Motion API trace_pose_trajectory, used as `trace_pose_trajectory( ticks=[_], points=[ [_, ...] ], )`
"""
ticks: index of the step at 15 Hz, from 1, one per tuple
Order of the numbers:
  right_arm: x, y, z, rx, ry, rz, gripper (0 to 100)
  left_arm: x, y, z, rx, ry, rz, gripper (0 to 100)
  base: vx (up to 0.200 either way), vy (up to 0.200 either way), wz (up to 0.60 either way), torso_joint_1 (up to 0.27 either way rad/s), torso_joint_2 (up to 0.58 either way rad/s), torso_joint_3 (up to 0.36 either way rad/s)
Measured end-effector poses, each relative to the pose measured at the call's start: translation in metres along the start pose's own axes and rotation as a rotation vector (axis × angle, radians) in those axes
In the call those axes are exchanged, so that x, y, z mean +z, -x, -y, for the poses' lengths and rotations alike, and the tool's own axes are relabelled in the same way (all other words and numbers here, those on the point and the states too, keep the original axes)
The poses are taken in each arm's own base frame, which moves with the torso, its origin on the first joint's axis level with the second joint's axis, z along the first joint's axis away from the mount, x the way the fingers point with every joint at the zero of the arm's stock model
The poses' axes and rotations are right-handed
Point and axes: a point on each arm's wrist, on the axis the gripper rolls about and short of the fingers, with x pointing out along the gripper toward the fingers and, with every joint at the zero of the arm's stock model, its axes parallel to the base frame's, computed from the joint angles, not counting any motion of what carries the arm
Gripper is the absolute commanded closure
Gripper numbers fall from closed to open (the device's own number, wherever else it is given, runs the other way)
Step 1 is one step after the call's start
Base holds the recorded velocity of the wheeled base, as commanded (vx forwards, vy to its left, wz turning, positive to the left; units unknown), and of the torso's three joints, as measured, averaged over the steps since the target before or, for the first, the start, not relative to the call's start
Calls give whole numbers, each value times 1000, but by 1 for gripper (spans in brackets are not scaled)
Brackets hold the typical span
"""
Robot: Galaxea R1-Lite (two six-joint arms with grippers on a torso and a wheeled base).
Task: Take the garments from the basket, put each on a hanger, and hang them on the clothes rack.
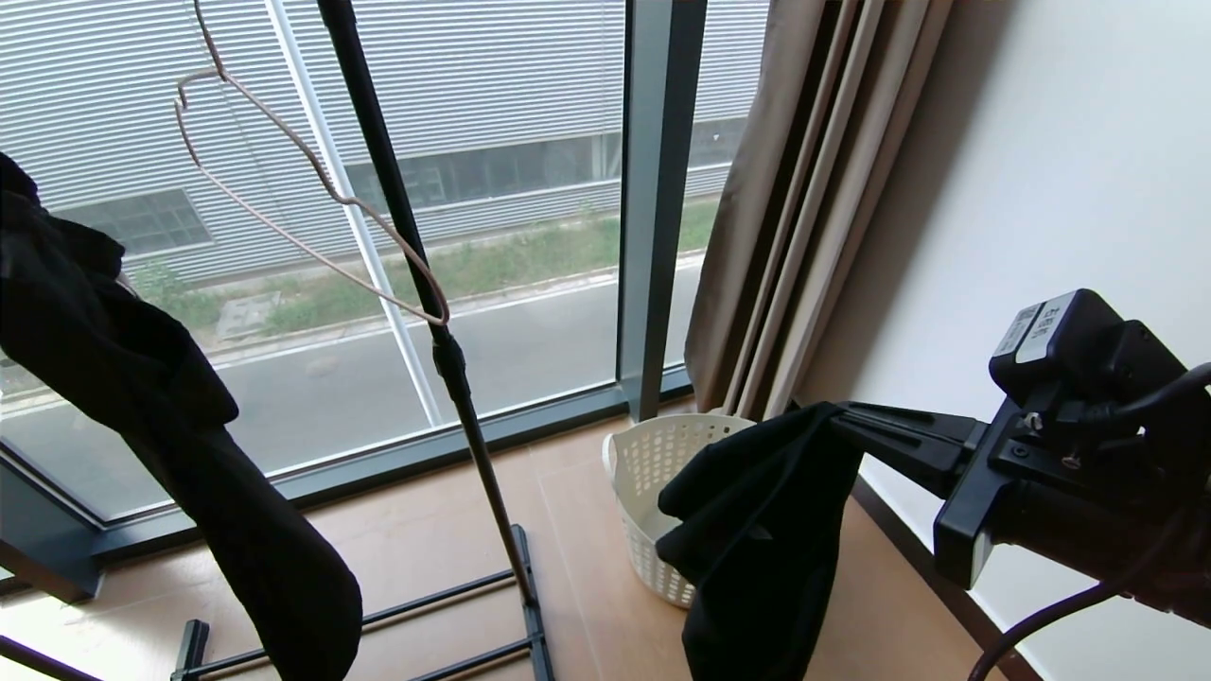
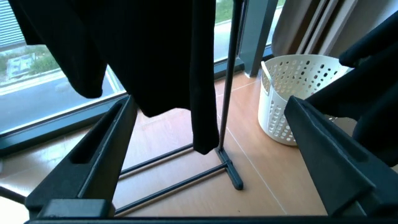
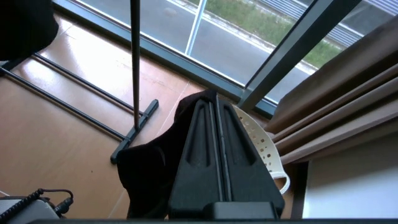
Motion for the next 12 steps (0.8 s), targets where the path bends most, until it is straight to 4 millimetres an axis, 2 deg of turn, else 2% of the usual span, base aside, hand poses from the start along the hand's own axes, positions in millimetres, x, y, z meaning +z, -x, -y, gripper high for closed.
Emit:
trace_pose_trajectory(
  ticks=[9, 12],
  points=[
    [-2, -1, -1, 5, 1, -8, 100, 0, 0, 0, 0, -1, 0, 0, 0, 0, 0, 186, -537, -153],
    [-2, -1, -1, 4, 1, -7, 100, 0, 0, 0, 0, -4, 0, 0, 0, 0, 0, 251, -600, -274]
  ],
)
